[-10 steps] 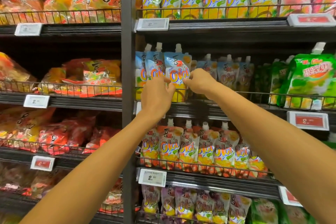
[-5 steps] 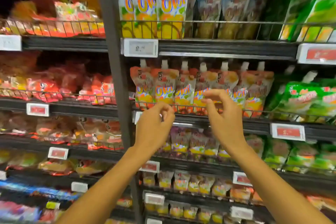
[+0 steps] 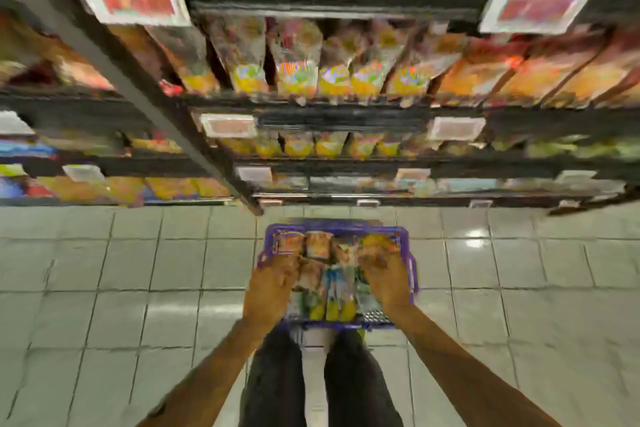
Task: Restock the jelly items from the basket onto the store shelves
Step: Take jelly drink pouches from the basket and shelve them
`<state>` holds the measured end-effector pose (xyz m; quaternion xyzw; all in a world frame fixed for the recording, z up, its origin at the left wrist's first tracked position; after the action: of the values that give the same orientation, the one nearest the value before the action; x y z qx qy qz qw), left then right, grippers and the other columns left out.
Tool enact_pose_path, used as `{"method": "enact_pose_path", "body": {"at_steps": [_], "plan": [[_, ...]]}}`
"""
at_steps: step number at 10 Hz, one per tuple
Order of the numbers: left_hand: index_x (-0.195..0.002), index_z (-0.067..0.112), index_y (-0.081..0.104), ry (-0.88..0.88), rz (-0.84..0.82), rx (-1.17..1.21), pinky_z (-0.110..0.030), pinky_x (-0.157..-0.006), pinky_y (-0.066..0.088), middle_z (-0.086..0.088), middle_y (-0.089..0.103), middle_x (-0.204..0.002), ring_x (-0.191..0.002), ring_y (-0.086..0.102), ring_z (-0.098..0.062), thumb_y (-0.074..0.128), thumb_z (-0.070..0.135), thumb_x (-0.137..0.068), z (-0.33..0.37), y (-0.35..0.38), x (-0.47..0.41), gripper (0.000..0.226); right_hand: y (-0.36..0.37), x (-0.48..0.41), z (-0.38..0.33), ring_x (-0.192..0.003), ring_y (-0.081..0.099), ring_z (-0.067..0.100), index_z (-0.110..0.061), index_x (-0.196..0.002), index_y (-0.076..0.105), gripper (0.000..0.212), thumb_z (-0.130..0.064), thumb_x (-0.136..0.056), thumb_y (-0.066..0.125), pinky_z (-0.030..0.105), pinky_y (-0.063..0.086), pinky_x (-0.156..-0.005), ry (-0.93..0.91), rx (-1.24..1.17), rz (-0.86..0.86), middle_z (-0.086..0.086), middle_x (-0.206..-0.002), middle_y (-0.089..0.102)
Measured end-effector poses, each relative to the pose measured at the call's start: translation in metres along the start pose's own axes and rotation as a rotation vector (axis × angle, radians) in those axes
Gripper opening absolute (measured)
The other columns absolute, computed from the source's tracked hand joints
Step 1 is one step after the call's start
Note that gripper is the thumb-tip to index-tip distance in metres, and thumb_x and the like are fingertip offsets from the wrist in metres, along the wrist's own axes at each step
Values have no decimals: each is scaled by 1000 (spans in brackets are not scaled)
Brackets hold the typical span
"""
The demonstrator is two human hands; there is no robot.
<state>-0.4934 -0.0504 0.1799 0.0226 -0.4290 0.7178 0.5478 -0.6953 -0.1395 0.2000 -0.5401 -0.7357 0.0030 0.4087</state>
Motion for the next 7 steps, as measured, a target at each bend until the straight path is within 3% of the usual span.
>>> {"method": "enact_pose_path", "body": {"at_steps": [1,2,3,4,5,6,7], "plan": [[-113,2,67,-61,-117,-124,-36,-90,45,-19,68,-112,-104,64,-32,55,14,-96,-61,58,-23,24,36,-40,75,-76,56,15,-30,-87,54,20,-12,-95,57,32,50,-78,124,48,-47,-2,-84,57],[-124,3,62,-164,-212,-124,-32,-96,39,-19,64,-124,-115,59,-30,53,12,-98,-112,109,-44,29,68,-71,128,-65,48,-1,-23,-86,57,11,-19,-96,57,8,40,-57,221,74,-50,-12,-76,53],[-120,-7,62,-227,-279,-55,-33,-101,40,-22,62,-126,-120,56,-34,54,0,-95,-156,153,-66,27,99,-110,202,-71,51,13,-11,-106,65,15,-18,-98,54,5,37,-55,319,121,-45,-2,-82,55],[-120,-2,63,-286,-318,-1,-19,-83,43,-12,64,-117,-111,60,-24,56,11,-96,-190,190,-82,28,119,-130,238,-67,57,2,-3,-118,65,26,-8,-95,54,14,45,-63,396,124,-110,0,-89,58],[-106,4,70,-294,-307,61,-13,-67,40,-4,69,-98,-87,64,-15,61,19,-95,-203,226,-93,20,139,-146,271,-70,64,9,-7,-120,63,30,-7,-91,55,24,48,-62,500,122,-68,10,-97,67],[-91,7,73,-227,-336,110,-7,-58,39,7,63,-74,-60,53,8,60,15,-95,-201,251,-97,15,157,-155,283,-93,64,29,-4,-117,64,29,-15,-90,61,31,44,-70,456,191,-75,16,-106,69],[-82,5,72,-176,-340,108,-8,-51,36,8,56,-59,-48,48,1,57,10,-95,-197,269,-96,21,168,-163,290,-99,64,28,-8,-115,67,31,-28,-91,63,26,38,-67,383,272,-65,9,-108,70]]}}
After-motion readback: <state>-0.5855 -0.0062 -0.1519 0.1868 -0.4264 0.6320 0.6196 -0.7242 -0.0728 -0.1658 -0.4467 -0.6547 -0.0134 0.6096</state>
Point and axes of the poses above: each hand's wrist, its own x-axis away from the middle knuckle, its own y-axis out of the palm, z = x × y, the point moved 2 cm from there along -x, towards the middle knuckle
